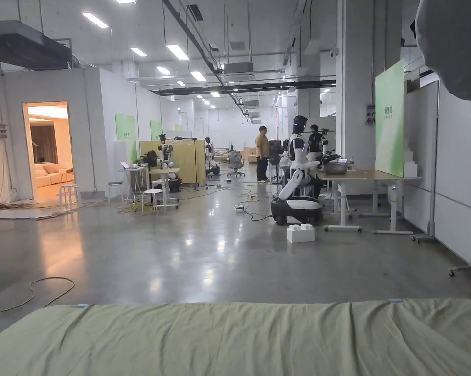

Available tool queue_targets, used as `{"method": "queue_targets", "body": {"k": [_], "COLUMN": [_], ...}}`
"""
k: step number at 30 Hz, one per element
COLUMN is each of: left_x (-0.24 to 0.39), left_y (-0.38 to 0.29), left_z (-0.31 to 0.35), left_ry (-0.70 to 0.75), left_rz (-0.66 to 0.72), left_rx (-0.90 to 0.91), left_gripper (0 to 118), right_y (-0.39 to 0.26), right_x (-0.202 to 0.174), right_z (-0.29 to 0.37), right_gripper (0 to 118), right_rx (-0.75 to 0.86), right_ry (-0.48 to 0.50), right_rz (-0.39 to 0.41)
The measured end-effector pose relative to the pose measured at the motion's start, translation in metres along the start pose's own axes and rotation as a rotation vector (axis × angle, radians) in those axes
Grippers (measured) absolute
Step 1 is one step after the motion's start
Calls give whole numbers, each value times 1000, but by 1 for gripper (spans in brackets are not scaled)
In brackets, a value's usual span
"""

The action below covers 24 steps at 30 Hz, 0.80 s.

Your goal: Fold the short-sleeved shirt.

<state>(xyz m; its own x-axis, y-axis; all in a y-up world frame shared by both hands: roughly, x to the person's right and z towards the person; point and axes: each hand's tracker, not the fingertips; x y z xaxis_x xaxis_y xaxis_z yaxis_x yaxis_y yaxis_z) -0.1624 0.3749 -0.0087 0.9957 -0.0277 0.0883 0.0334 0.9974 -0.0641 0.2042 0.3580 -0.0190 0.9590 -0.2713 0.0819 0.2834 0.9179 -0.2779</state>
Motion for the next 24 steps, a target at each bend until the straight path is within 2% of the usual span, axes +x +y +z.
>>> {"method": "queue_targets", "body": {"k": [11,13,20,24], "left_x": [0,-1,-3,-3], "left_y": [0,0,-2,-2], "left_z": [2,2,2,2], "left_ry": [-5,-6,-3,-1], "left_rz": [8,10,16,19], "left_rx": [6,0,-2,0], "left_gripper": [118,118,118,118], "right_y": [2,2,3,5], "right_x": [-7,-7,-6,-6], "right_z": [2,2,1,0], "right_gripper": [118,118,118,118], "right_rx": [-14,6,47,44], "right_ry": [5,-34,-74,-107], "right_rz": [12,4,47,8]}}
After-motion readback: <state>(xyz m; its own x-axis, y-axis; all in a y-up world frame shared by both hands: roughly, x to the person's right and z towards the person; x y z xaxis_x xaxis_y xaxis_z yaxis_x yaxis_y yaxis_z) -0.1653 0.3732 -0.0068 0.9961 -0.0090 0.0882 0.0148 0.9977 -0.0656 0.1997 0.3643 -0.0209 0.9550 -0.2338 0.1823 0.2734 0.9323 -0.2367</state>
